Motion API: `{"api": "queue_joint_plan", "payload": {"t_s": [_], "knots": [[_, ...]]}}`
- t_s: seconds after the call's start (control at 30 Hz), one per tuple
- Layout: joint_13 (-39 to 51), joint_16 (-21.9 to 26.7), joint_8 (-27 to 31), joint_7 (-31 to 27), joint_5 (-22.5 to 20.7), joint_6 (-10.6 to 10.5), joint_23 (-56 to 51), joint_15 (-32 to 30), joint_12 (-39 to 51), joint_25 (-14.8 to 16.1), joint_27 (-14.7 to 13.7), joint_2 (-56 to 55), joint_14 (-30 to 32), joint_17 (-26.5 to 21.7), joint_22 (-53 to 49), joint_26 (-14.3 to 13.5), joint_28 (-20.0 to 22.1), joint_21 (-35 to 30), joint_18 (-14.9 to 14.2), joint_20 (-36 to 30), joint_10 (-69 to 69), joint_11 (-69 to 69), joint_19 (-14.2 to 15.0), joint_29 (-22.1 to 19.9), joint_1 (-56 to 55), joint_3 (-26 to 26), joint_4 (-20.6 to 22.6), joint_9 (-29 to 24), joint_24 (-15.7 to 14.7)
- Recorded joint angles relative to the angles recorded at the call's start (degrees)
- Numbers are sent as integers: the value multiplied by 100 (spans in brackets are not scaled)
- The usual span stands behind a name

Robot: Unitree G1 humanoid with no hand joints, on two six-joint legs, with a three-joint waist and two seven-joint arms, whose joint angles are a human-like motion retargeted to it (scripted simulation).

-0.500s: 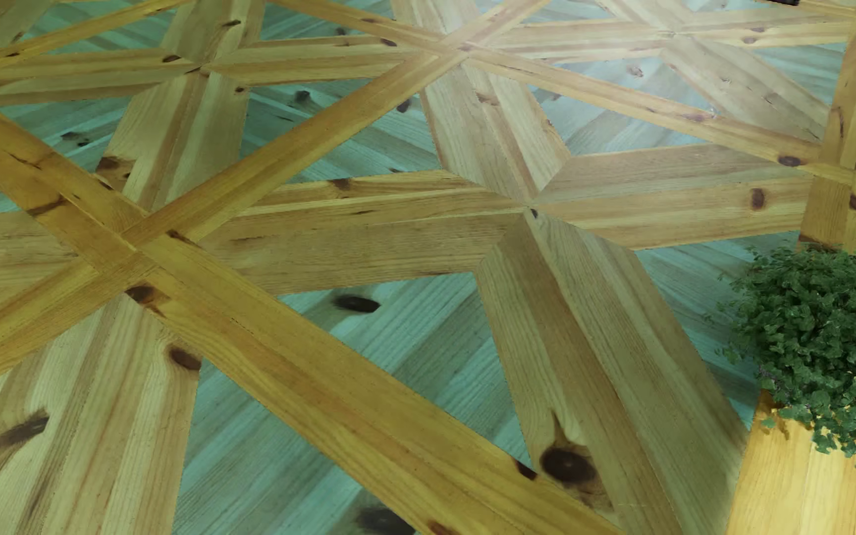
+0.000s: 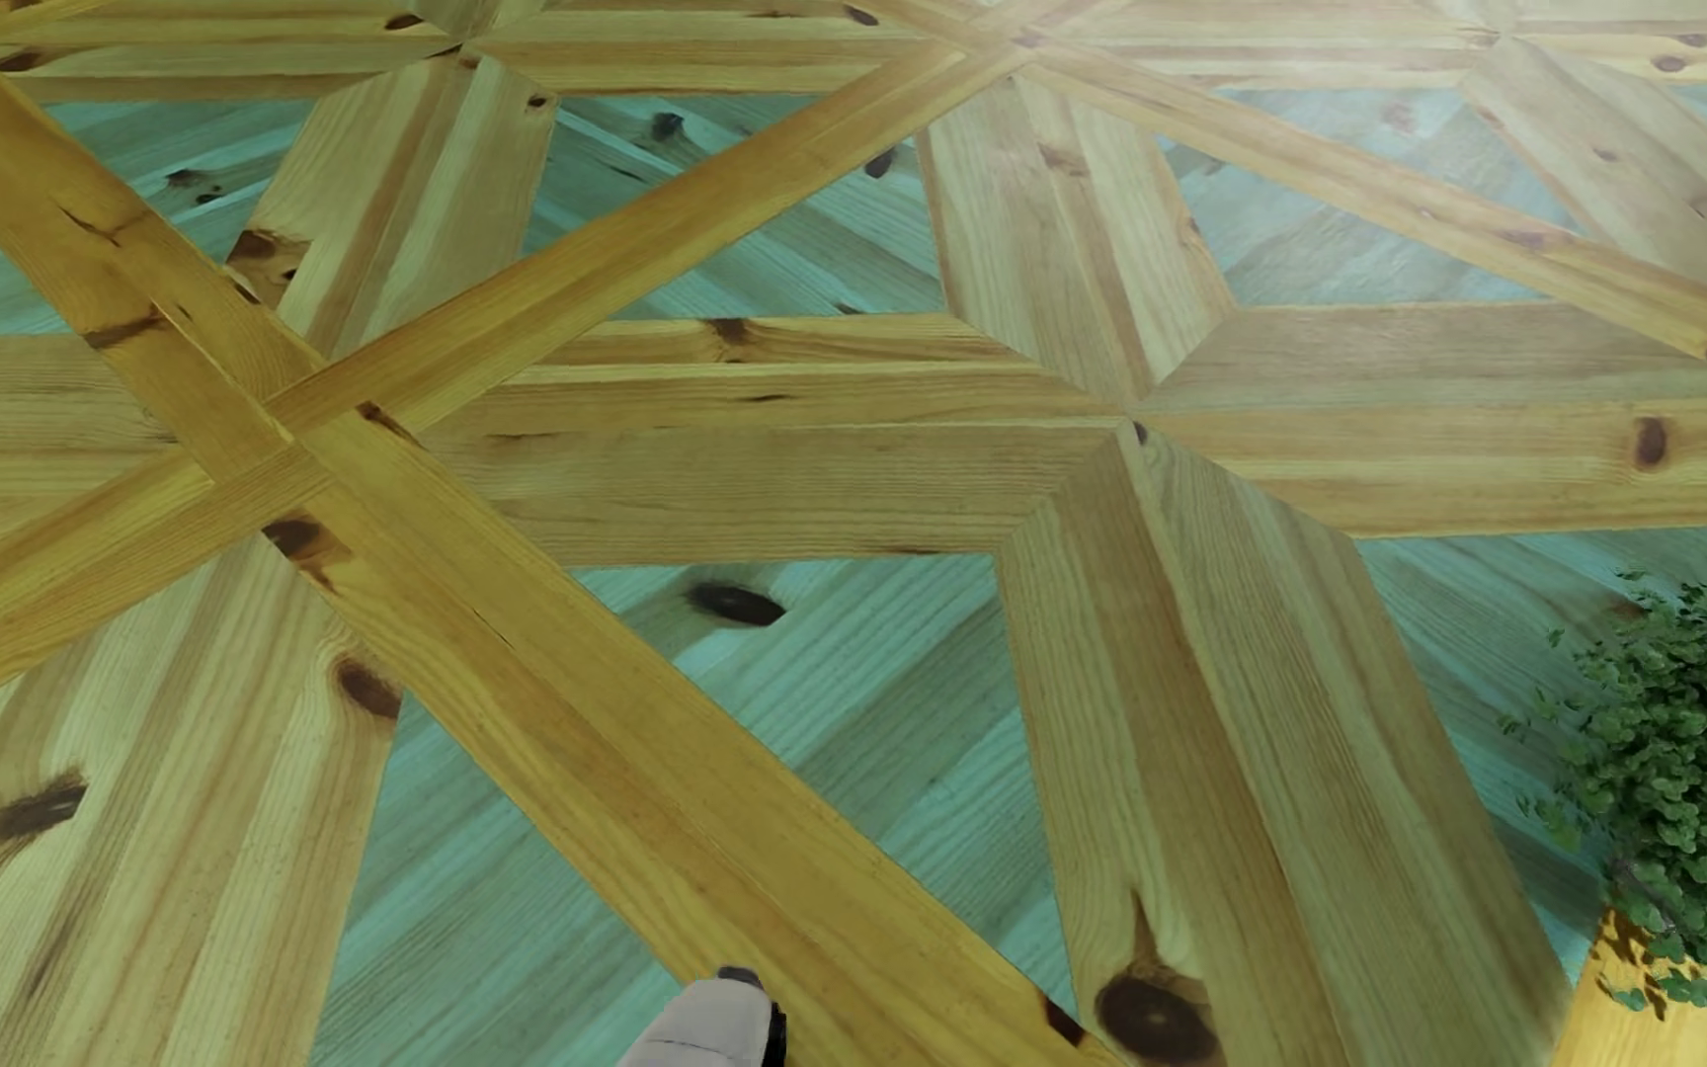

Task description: Approach the counter

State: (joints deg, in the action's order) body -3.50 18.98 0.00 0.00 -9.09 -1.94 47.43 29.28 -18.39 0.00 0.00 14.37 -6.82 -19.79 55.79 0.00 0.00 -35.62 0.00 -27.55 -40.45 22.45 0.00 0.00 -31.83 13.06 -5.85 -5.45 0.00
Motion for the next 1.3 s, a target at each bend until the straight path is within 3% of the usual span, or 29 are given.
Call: {"api": "queue_joint_plan", "payload": {"t_s": [0.07, 0.13, 0.2, 0.27, 0.33, 0.37, 0.43, 0.5, 0.53, 0.6, 0.63, 0.67, 0.7, 0.73, 0.77, 0.8, 0.87, 0.9, 0.97, 1.03, 1.1, 1.17, 1.23, 1.3], "knots": [[93, 14, 0, 0, 32, 13, 177, -16, -15, 0, 0, 392, -47, 1, 142, 0, 0, -128, 0, 51, 41, -56, 0, 0, -153, 230, -82, -9, 0], [-50, 19, 0, 0, 257, 117, 223, -449, -23, 0, 0, 509, -211, -3, 228, 0, 0, -255, 0, 3, -479, 121, 0, 0, -336, 479, 36, 96, 0], [-281, 49, 0, 0, 468, 231, 398, -1712, -21, 0, 0, 368, -612, 44, 254, 0, 0, -460, 0, -87, -1022, 922, 0, 0, -122, 549, 177, 154, 0], [-536, -6, 0, 0, 609, 185, 453, -3290, 68, 0, 0, -557, -1041, 44, 236, 0, 0, -531, 0, -48, -1080, 2921, 0, 0, 446, 334, 337, 140, 0], [-741, -49, 0, 0, 641, 133, 404, -3425, 209, 0, 0, -1720, -1296, 10, -12, 0, 0, -500, 0, -31, -729, 4937, 0, 0, 1327, -279, 593, -74, 0], [-843, -29, 0, 0, 538, 30, 456, -3377, 269, 0, 0, -2286, -1339, 14, -170, 0, 0, -474, 0, -53, -438, 5261, 0, 0, 1825, -594, 562, -98, 0], [-1103, -20, 0, 0, 400, -121, 334, -3780, 394, 0, 0, -3209, -1285, 19, -550, 0, 0, -112, 0, 16, 279, 4260, 0, 0, 2814, -1347, 542, -163, 0], [-1262, 124, 0, 0, 279, -207, 261, -4134, 584, 0, 0, -3777, -1250, -91, -919, 0, 0, -263, 0, 45, 920, 2173, 0, 0, 3717, -1817, 474, -160, 0], [-1330, 196, 0, 0, 263, -212, 248, -3841, 695, 0, 0, -3980, -1326, -89, -1096, 0, 0, -164, 0, 80, 1190, 1026, 0, 0, 4135, -2031, 468, -138, 0], [-1443, 298, 0, 0, 311, -207, 254, -1796, 926, 0, 0, -4257, -1517, -108, -1236, 0, 0, -279, 0, 148, 1236, 303, 0, 0, 4633, -2231, 422, -1, 0], [-1468, 297, 0, 0, 316, -235, 302, -1791, 987, 0, 0, -4374, -1522, -112, -1214, 0, 0, -337, 0, 236, 1156, 341, 0, 0, 4803, -2377, 385, 7, 0], [-1508, 287, 0, 0, 313, -261, 307, -2914, 1000, 0, 0, -4576, -1506, -135, -1182, 0, 0, -354, 0, 356, 1089, 542, 0, 0, 5020, -2525, 349, 10, 0], [-1492, 193, 0, 0, 189, -406, 383, -3861, 921, 0, 0, -4704, -827, -118, -1068, 0, 0, -412, 0, 431, 652, 971, 0, 0, 4932, -2530, 200, 50, 0], [-1461, 105, 0, 0, 37, -531, 478, -4423, 828, 0, 0, -4675, 11, -108, -930, 0, 0, -471, 0, 439, 2, 1358, 0, 0, 4793, -2461, 46, 57, 0], [-1399, 53, 0, 0, -140, -589, 564, -4459, 722, 0, 0, -4457, 902, -97, -774, 0, 0, -508, 0, 360, -1000, 1595, 0, 0, 4412, -2291, -77, 67, 0], [-1333, 54, 0, 0, -313, -611, 536, -4282, 642, 0, 0, -4146, 1219, -90, -671, 0, 0, -457, 0, 211, -2159, 1638, 0, 0, 3788, -2087, -183, 86, 0], [-1087, 56, 0, 0, -445, -539, 444, -3542, 531, 0, 0, -3026, 71, -74, -630, 0, 0, -251, 0, 8, -3644, 1254, 0, 0, 2698, -1530, -250, -74, 0], [-909, 61, 0, 0, -395, -419, 385, -3105, 462, 0, 0, -2482, -429, -84, -598, 0, 0, -181, 0, -42, -3700, 1030, 0, 0, 2173, -1190, -176, -109, 0], [-613, 115, 0, 0, -263, -231, -13, -2168, 230, 0, 0, -1408, -734, -232, -645, 0, 0, -122, 0, -60, -2634, 531, 0, 0, 1403, -526, -121, -120, 0], [-285, 143, 0, 0, -99, -126, -284, -1250, 55, 0, 0, -498, -360, -332, -614, 0, 0, 174, 0, 25, -778, 133, 0, 0, 925, -170, -122, -72, 0], [27, 125, 0, 0, -27, -95, -399, -780, 8, 0, 0, 16, 161, -399, -423, 0, 0, 437, 0, 14, 911, 69, 0, 0, 665, 42, -167, 123, 0], [74, 109, 0, 0, 127, -25, -548, -1132, -18, 0, 0, 387, 35, -434, -234, 0, 0, 586, 0, -10, 918, 310, 0, 0, 500, 221, -97, 172, 0], [-225, 97, 0, 0, 432, 127, -515, -2299, -64, 0, 0, 391, 193, -270, 40, 0, 0, 799, 0, -82, 61, 1397, 0, 0, 514, 355, 132, 269, 0], [-502, 29, 0, 0, 692, 266, -182, -3518, -60, 0, 0, -495, -145, -45, 248, 0, 0, 698, 0, 50, -483, 3769, 0, 0, 942, 172, 460, 225, 0]]}}
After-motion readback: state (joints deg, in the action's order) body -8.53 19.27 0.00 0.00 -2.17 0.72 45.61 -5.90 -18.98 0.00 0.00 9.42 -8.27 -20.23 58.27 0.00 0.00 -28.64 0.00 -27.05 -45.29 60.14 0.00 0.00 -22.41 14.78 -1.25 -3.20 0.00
